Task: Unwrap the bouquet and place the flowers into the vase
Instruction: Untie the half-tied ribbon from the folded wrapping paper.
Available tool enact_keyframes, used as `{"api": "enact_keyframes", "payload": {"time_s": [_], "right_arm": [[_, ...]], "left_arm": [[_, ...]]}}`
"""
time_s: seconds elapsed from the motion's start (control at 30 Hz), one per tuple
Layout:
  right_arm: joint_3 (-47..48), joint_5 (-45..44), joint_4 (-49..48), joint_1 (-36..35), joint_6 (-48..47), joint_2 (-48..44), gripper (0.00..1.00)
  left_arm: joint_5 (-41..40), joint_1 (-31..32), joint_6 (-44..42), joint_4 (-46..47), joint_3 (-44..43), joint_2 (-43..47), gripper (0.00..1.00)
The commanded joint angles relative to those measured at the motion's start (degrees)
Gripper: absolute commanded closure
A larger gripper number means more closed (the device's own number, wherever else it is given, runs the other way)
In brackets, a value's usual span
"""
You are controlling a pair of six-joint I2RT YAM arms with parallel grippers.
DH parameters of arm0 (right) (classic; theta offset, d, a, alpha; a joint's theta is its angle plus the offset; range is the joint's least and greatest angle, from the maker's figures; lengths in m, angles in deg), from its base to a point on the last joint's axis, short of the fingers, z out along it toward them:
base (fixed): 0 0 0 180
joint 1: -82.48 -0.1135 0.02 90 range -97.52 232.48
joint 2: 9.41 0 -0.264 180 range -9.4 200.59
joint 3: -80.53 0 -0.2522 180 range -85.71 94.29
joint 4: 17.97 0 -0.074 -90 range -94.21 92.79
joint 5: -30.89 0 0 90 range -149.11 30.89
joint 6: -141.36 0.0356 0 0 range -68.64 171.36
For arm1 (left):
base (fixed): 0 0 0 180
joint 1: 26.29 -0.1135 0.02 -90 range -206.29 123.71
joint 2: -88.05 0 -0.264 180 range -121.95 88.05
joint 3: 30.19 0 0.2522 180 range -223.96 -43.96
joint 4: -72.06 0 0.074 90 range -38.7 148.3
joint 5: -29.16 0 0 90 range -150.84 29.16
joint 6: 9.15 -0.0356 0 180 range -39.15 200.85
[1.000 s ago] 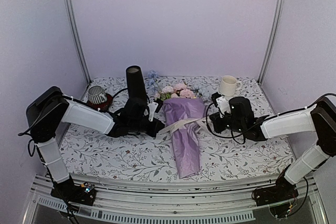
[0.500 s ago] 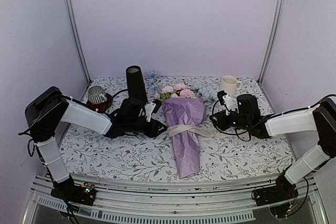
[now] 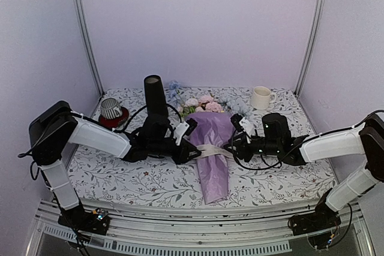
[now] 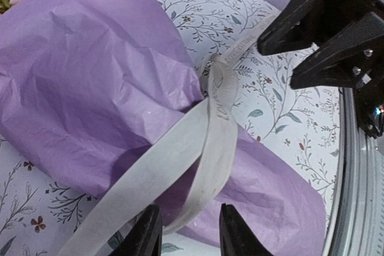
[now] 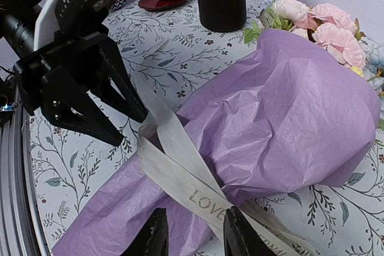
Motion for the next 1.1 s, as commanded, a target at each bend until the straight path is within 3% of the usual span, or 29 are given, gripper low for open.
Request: {"api": "enact_keyframes", "payload": {"time_s": [0.0,0.17,0.6,0.7,0.83,1.07], "right_arm": [[1.7,0.6,0.9,-0.8,-2.1,1.4,0.67],[2.9,0.3,1.8,-0.9,-2.3,2.7,0.67],[3.8,-0.3,2.7,-1.0,-2.2,3.8,0.68],[3.9,-0.3,2.8,-1.1,-2.2,3.8,0.68],[4.1,-0.3,2.9,-1.1,-2.1,4.1,0.68],[4.2,0.6,2.6,-1.1,-1.9,4.2,0.68]], "left_arm": [[1.2,2.0,-4.0,1.0,-0.7,2.0,0.63],[0.4,2.4,-4.2,-3.4,-4.0,-1.1,0.58],[1.1,2.7,-3.9,-9.6,-10.0,-6.9,0.62],[1.0,2.7,-4.0,-10.3,-10.4,-7.4,0.71],[1.0,2.7,-3.8,-10.4,-10.5,-7.0,1.0],[-0.3,2.6,-3.1,-3.1,-4.0,-0.4,1.0]]}}
